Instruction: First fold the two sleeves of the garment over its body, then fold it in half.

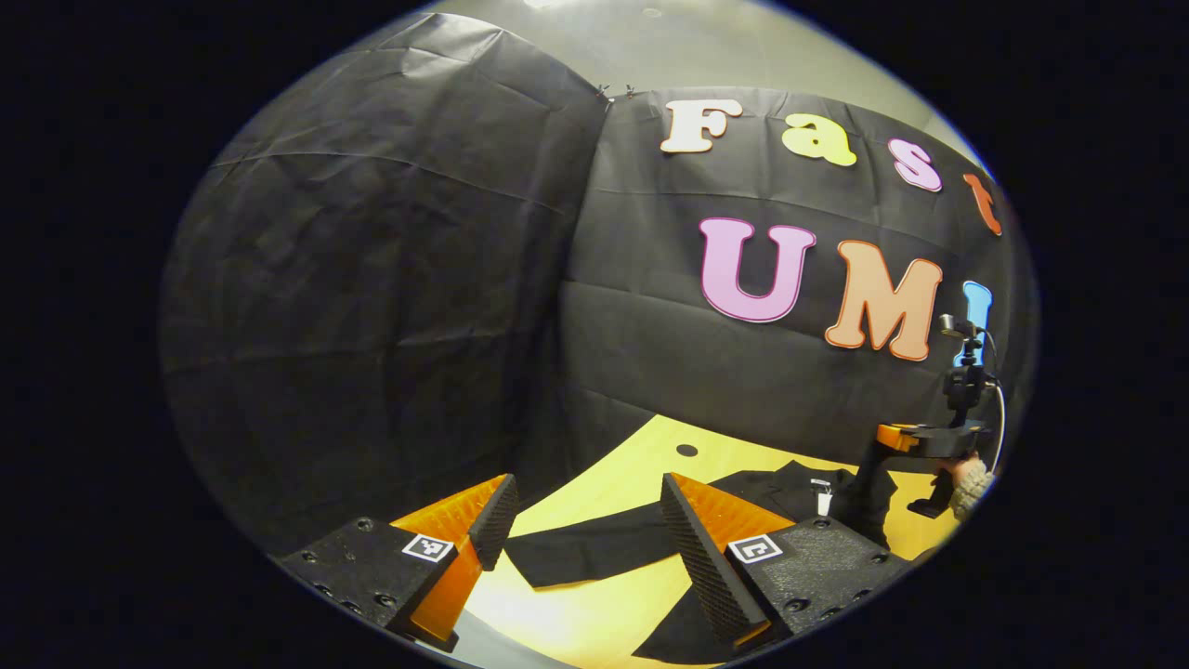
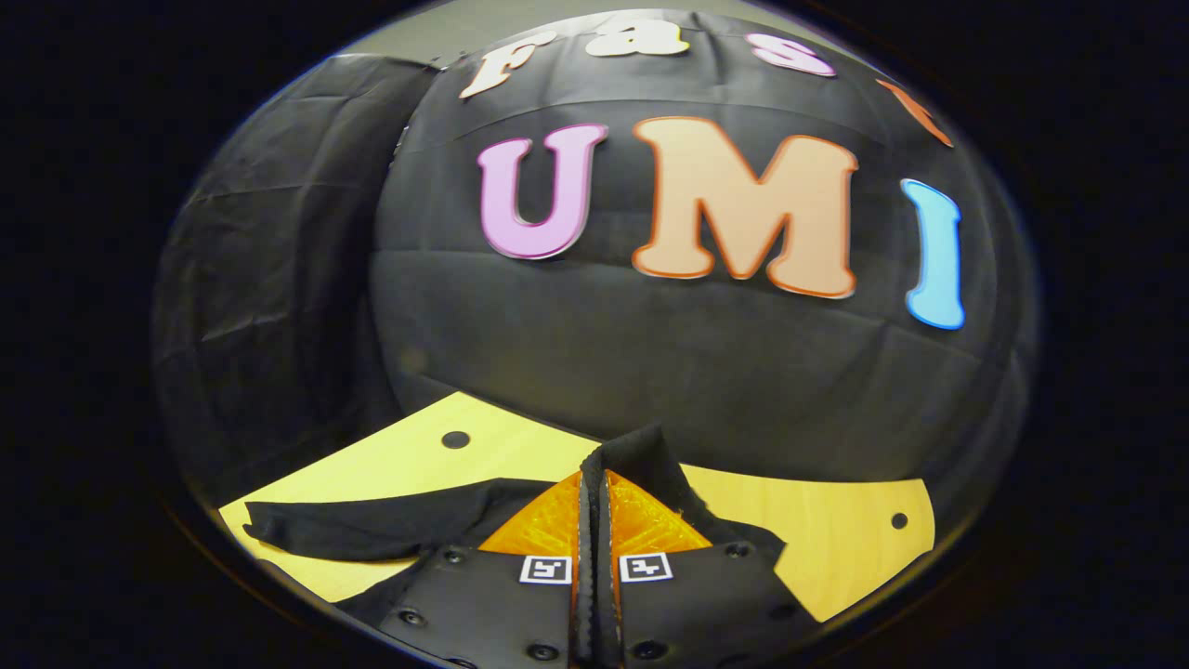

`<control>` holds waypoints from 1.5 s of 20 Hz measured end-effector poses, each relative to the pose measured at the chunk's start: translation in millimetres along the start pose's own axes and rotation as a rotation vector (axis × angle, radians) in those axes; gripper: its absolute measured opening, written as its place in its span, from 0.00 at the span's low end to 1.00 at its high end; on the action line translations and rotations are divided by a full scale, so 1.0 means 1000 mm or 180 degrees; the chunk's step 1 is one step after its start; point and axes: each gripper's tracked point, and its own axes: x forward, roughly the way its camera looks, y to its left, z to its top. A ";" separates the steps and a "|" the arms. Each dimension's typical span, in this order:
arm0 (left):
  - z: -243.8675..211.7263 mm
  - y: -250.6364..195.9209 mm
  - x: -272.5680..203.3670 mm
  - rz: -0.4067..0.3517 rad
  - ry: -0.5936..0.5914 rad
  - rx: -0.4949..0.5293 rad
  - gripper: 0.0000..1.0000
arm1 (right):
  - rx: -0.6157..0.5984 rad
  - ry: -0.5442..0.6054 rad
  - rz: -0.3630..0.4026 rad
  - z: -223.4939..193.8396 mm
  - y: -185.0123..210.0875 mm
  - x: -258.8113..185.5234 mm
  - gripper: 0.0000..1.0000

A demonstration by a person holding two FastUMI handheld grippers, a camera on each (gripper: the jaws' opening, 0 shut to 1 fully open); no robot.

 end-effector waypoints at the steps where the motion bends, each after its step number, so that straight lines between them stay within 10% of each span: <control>1: -0.001 0.008 -0.002 0.0055 0.0025 -0.0001 0.89 | -0.0054 0.0021 0.0064 0.002 0.017 0.011 0.05; 11: -0.011 0.066 -0.013 0.0482 0.0179 0.0079 0.89 | -0.0534 0.0549 0.0373 -0.056 0.097 0.083 0.13; 18: -0.015 0.058 -0.007 0.0334 0.0184 0.0181 0.89 | -0.0705 0.0578 0.0430 -0.061 0.107 0.078 0.99; 30: -0.075 0.012 0.039 -0.0054 0.0519 0.0406 0.93 | -0.0037 -0.0057 -0.0135 -0.022 -0.017 -0.047 0.97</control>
